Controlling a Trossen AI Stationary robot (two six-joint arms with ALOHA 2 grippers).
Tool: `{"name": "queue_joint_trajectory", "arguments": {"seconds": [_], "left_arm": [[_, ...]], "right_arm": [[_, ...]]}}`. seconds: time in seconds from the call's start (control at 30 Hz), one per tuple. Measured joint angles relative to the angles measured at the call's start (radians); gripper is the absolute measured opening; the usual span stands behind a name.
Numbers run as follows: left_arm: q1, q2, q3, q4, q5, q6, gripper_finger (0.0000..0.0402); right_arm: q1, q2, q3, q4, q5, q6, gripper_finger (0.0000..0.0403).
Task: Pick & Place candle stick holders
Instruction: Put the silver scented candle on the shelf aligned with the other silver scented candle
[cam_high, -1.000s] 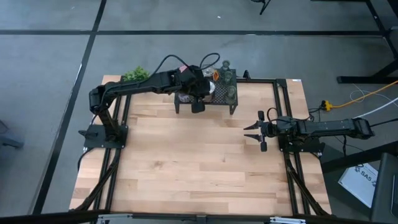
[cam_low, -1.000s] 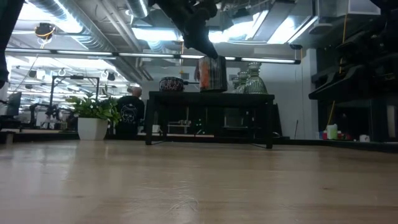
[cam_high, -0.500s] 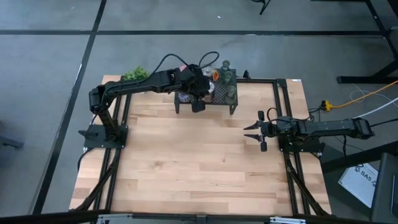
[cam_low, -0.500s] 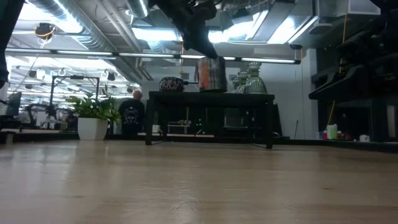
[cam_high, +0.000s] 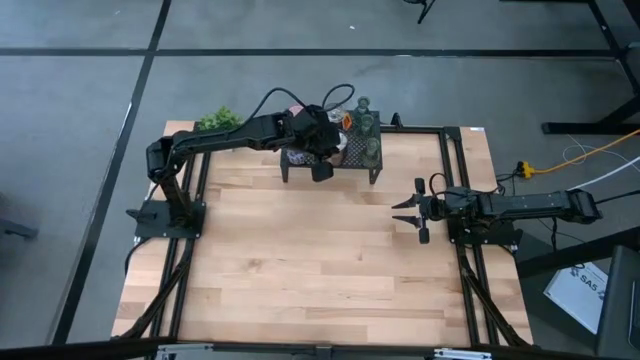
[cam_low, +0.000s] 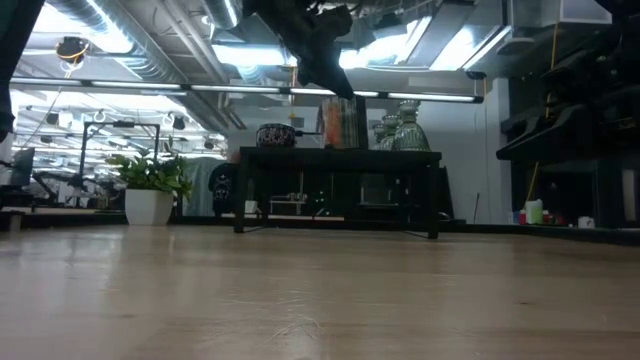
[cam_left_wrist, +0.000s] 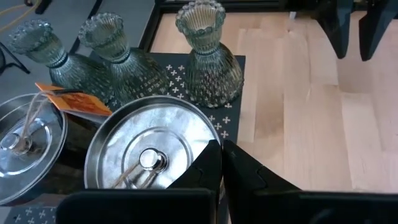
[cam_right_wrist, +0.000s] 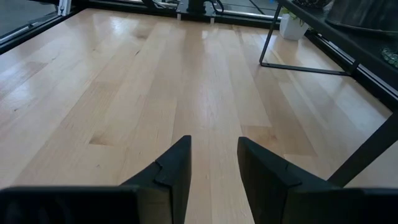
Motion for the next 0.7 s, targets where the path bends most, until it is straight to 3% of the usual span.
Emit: {"name": "queue_joint_trajectory", "arguments": {"seconds": [0.23,0.7], "left_arm": [[0.001,0.001,0.000,0.014,-0.021,0.001,0.0014],[0.000,0.001,0.000,0.031,-0.078,0.013,0.0079]], "right_arm": [[0.000,0.000,0.000,0.000,0.000,0.000,0.0132],[0.000,0.000,0.000,0.000,0.000,0.000,0.0132]]}}
